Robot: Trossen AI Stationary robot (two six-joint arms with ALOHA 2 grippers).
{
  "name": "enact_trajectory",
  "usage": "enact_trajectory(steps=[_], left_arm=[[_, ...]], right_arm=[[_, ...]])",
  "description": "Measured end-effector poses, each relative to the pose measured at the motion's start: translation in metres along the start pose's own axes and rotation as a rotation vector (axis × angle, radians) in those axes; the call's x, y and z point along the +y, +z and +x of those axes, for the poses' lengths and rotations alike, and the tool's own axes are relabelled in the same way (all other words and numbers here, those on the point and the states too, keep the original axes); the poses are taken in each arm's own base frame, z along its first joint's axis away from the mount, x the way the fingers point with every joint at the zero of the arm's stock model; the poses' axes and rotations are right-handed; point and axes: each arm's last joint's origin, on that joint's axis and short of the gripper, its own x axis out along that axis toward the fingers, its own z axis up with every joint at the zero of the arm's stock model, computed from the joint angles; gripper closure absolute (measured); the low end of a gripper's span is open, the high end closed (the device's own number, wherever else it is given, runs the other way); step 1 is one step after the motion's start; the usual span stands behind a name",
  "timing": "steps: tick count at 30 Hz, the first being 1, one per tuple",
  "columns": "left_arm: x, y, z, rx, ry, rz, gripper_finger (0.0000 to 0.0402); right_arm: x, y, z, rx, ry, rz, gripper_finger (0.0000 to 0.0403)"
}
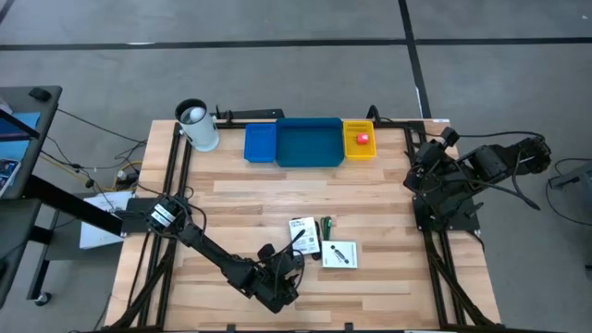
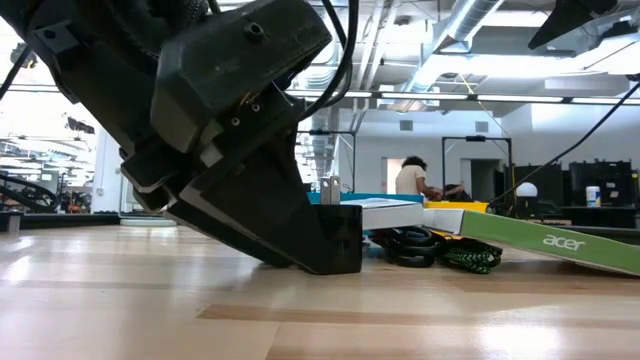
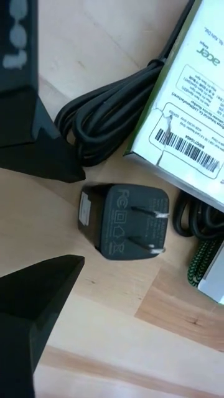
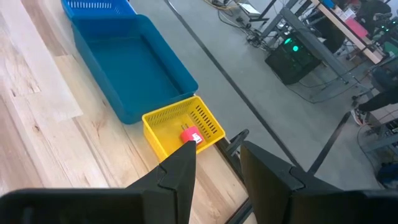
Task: Pick and place items into bin
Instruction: Put the black charger adapter into the yellow basket
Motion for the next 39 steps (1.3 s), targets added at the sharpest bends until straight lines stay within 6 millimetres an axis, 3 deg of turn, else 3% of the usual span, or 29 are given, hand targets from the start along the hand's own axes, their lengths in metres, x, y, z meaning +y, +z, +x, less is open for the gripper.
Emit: enact_trajectory(steps=[39], left_arm=[[-0.0032, 0.0034, 0.0014, -0.072, -0.005, 0.092, 0.0196]], right_arm=[[0.0000, 0.0000, 0.0000, 0.000, 0.000, 0.001, 0.0283]])
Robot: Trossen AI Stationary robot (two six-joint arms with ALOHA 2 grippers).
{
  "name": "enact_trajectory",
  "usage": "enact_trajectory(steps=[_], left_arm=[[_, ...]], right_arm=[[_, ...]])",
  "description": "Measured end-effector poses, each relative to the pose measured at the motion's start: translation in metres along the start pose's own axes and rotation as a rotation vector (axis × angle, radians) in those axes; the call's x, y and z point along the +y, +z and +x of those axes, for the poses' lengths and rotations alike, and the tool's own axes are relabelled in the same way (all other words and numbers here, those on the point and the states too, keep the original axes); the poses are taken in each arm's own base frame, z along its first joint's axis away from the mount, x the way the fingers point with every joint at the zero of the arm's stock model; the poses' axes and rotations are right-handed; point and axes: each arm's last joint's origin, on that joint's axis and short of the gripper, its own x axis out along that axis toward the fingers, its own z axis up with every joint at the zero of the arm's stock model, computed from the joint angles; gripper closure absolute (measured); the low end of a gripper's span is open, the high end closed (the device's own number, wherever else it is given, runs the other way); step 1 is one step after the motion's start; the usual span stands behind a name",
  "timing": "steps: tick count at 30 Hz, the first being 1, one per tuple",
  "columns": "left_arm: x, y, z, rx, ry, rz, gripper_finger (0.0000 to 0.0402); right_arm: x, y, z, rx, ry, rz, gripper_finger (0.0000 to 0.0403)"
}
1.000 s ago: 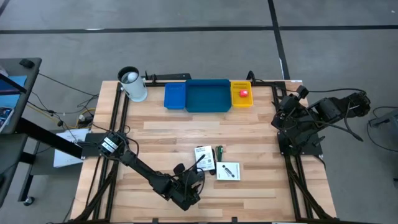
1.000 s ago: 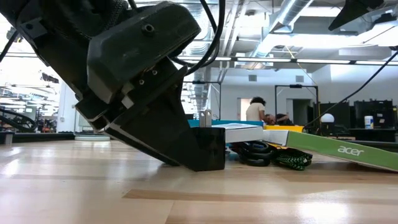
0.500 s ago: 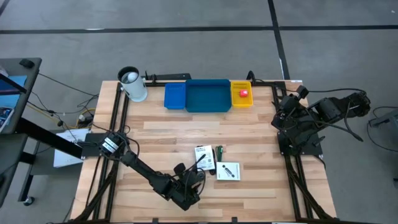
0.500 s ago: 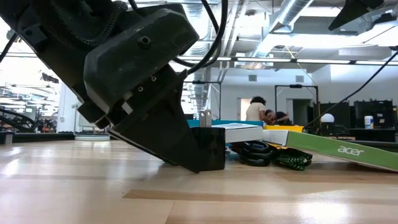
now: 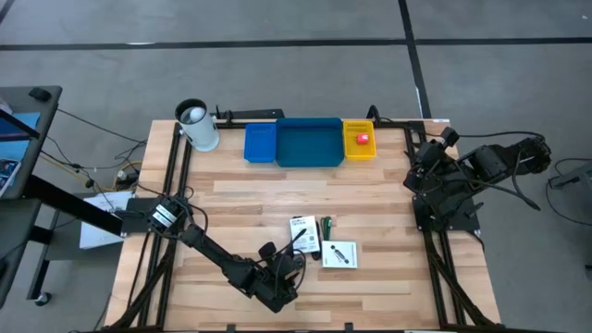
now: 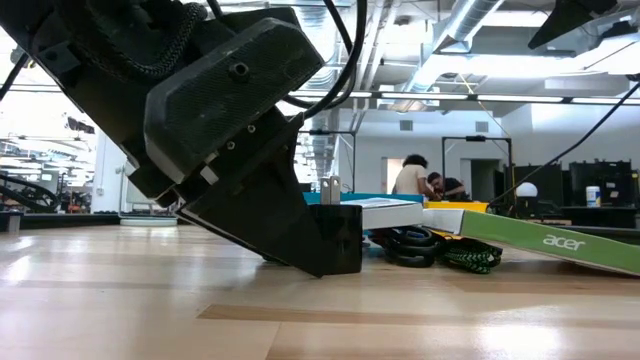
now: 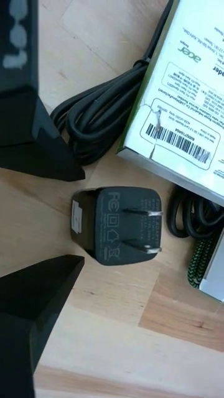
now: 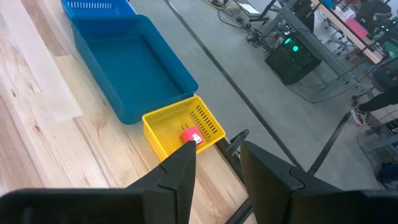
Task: Pick and place items into bin
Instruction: Put the black charger adapter into the yellow basket
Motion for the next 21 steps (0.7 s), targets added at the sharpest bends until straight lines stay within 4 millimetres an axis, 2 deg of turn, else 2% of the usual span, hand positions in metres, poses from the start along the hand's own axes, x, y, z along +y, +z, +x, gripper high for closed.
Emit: enact_trajectory(steps=[21], left_arm=[[-0.0005, 0.0033, 0.0011, -0.030, 0.001, -0.018, 0.0196]], right_arm=[[0.0003, 0.0004, 0.0000, -0.002, 0.002, 0.004, 0.0283]])
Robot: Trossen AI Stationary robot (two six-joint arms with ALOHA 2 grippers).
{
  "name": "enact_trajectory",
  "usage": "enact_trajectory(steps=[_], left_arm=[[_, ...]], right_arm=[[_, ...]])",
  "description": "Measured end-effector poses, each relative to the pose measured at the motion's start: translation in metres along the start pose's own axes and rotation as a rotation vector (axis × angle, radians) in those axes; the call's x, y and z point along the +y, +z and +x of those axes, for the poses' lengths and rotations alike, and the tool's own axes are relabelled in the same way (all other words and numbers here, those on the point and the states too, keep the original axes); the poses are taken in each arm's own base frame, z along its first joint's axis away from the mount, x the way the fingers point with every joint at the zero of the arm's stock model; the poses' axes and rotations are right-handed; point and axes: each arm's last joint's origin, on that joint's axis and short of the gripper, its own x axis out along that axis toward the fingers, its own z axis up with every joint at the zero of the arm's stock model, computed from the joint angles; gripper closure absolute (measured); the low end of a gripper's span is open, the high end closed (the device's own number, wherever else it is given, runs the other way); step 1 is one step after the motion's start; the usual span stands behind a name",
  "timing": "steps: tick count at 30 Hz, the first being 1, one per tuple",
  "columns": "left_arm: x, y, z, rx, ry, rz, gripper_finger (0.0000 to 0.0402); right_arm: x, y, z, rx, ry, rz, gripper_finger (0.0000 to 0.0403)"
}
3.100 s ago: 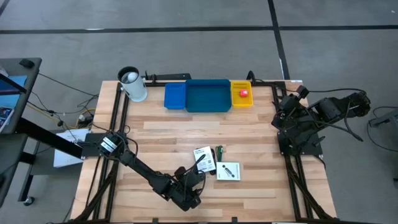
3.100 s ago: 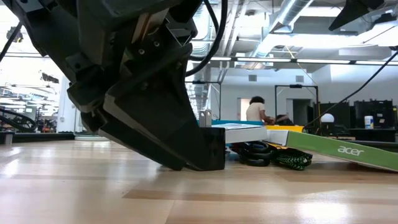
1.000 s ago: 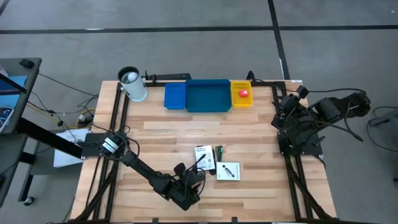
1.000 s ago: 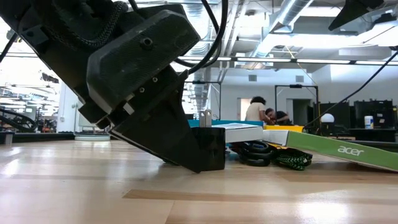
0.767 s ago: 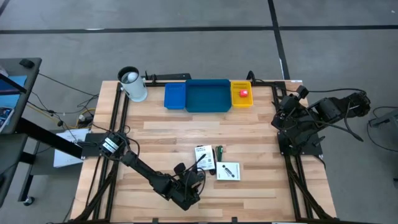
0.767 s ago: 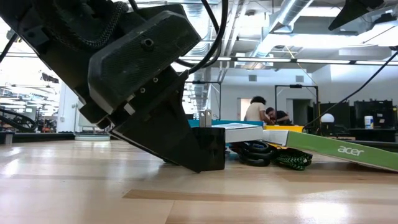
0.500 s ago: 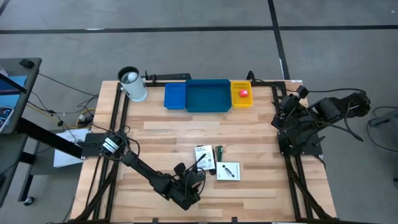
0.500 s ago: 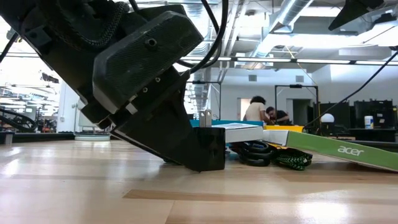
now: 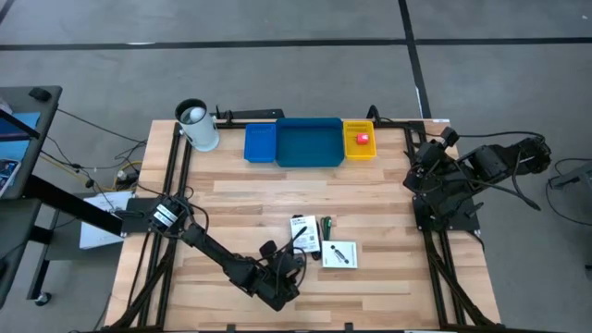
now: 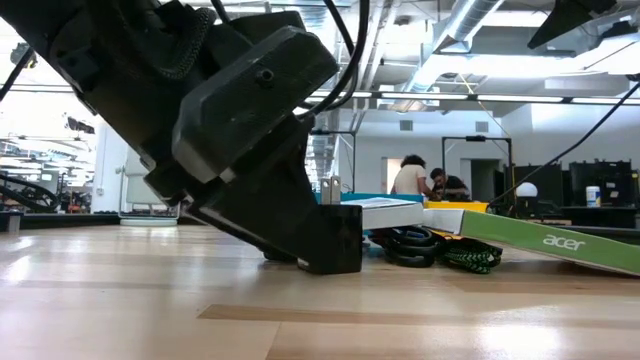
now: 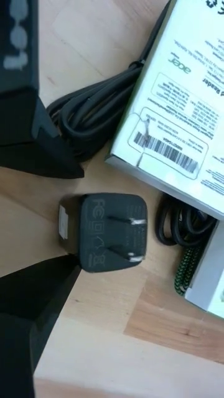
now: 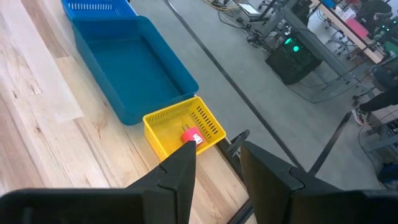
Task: Pick and place items into bin
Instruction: Put the black charger adapter into the yellow basket
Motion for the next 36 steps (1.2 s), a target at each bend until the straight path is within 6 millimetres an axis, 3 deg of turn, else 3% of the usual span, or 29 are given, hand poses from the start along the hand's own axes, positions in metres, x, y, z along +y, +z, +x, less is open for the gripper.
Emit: enact_trajectory(steps=[12, 25, 36], left_arm=[[-0.0034, 0.0018, 0.0002, -0.008, -0.035, -0.005, 0.0200], [-0.0041, 0.0010, 0.0001, 0.012, -0.051, -0.010, 0.0320], [-0.0052, 0.0006, -0.0003, 0.023, -0.065, -0.039, 0.0358]], right_arm=[[-0.0001, 0.0000, 0.0000, 0.001, 0.000, 0.000, 0.0283], [0.0001, 0.0001, 0.0000, -0.001, 0.000, 0.002, 0.0283], [0.0001, 0.0002, 0.0000, -0.001, 0.001, 0.002, 0.0283]])
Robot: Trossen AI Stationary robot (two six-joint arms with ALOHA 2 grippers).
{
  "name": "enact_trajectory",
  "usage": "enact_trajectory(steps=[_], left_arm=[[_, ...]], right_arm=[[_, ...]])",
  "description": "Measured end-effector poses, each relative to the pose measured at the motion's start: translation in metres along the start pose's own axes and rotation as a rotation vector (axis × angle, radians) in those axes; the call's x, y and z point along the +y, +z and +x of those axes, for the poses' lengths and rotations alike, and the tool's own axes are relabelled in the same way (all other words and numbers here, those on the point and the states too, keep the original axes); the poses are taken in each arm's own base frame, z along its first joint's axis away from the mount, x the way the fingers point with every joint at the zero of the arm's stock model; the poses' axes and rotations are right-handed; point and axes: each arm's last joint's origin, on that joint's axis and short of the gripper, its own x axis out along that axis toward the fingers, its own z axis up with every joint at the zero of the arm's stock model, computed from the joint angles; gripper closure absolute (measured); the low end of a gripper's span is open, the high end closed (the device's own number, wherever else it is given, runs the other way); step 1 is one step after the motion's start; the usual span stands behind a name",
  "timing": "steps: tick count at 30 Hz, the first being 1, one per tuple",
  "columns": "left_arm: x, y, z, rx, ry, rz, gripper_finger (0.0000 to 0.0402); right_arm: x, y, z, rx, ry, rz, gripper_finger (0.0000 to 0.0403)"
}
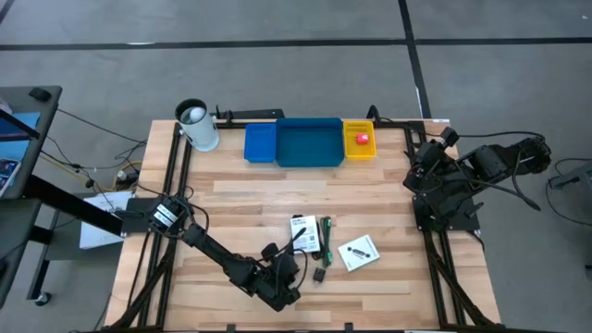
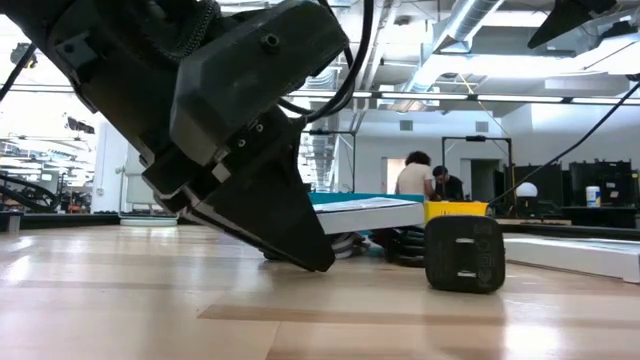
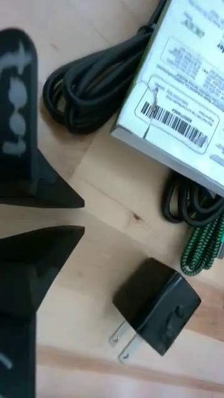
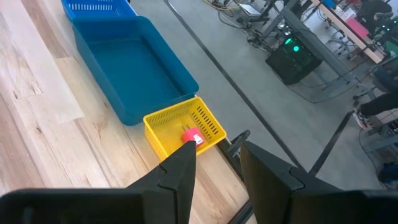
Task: Pick and place items into bin
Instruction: Put the black charger adapter into the yellow basket
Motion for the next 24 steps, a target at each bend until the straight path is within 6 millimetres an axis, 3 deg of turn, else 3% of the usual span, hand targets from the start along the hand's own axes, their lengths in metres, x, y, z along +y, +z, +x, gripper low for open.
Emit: enact_trajectory(steps=[24], left_arm=[[-0.017, 0.008, -0.002, 0.051, -0.241, -0.123, 0.0358]], right_arm=[[0.000, 0.000, 0.000, 0.000, 0.000, 0.000, 0.0283]])
